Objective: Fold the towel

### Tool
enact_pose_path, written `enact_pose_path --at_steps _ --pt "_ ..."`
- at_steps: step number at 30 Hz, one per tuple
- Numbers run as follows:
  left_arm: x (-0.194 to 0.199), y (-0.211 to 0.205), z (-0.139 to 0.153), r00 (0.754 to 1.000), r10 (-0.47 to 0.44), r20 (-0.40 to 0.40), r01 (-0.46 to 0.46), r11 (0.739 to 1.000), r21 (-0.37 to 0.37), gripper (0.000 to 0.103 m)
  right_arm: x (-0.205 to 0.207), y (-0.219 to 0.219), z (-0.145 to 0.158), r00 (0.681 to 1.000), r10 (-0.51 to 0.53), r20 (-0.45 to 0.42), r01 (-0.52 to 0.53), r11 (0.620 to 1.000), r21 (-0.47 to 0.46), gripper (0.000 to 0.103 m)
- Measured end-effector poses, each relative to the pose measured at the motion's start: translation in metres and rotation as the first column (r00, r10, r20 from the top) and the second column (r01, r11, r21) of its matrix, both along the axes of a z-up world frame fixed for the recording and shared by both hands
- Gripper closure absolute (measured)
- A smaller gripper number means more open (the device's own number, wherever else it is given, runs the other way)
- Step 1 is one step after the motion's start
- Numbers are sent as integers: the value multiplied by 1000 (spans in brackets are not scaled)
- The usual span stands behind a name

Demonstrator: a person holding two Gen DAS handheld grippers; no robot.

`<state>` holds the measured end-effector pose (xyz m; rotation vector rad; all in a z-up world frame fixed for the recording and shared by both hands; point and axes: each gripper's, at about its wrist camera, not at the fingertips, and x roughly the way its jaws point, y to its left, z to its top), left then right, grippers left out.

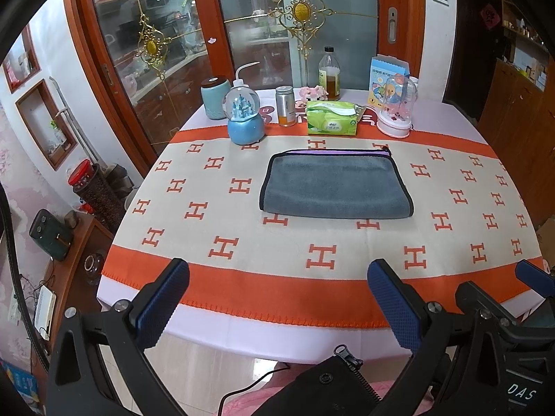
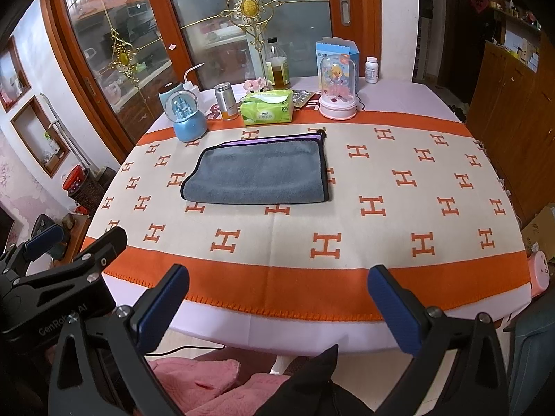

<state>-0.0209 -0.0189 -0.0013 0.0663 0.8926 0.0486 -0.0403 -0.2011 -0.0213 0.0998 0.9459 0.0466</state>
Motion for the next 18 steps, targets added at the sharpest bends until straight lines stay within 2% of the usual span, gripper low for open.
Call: enact_pose_path --at_steps 18 --pt "-4 1 -2 1000 0 0 0 1000 0 1 -1 -1 -1 1000 0 0 0 1000 2 0"
